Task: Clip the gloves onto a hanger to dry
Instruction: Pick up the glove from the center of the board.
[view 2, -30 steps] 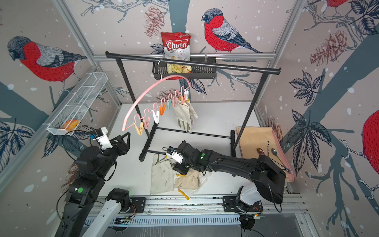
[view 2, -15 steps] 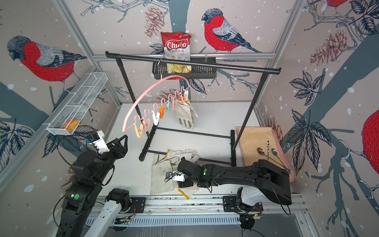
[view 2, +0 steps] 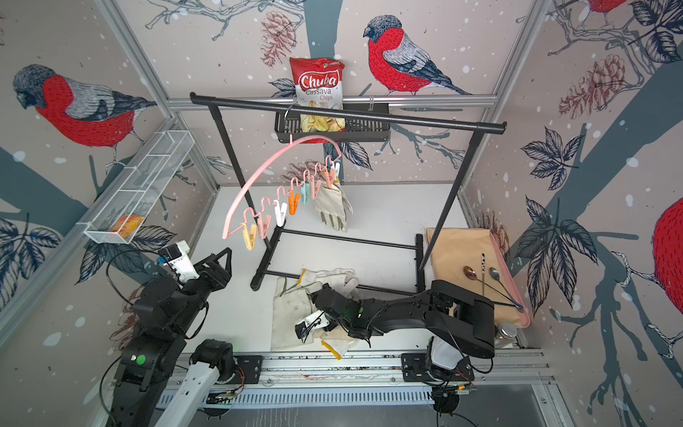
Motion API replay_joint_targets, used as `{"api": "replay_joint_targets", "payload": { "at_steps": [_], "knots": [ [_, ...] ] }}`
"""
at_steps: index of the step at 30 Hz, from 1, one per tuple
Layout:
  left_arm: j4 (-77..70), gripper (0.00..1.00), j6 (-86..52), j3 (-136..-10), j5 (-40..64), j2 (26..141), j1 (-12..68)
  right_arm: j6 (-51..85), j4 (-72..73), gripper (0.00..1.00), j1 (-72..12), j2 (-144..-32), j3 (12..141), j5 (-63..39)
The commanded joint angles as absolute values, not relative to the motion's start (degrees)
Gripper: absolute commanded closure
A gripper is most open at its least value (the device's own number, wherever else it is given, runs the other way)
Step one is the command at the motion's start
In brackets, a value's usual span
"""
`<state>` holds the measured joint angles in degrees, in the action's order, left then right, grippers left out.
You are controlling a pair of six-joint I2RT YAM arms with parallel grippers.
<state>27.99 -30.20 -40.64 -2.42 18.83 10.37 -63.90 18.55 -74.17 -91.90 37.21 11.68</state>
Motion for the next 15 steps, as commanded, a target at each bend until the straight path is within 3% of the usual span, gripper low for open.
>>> {"api": "replay_joint_targets", "payload": {
  "at_steps": [1, 15],
  "knots": [
    [27.24, 0.43, -30.39, -40.77, -1.50, 19.07, 10.37, -68.19, 26.69, 0.31, -74.83, -93.81, 37.72, 13.27],
    [25.89, 0.43, -31.16, -39.30, -1.10, 19.77, 10.36, -68.69, 28.14, 0.32, -77.80, -94.58, 37.18, 12.97]
  ]
}}
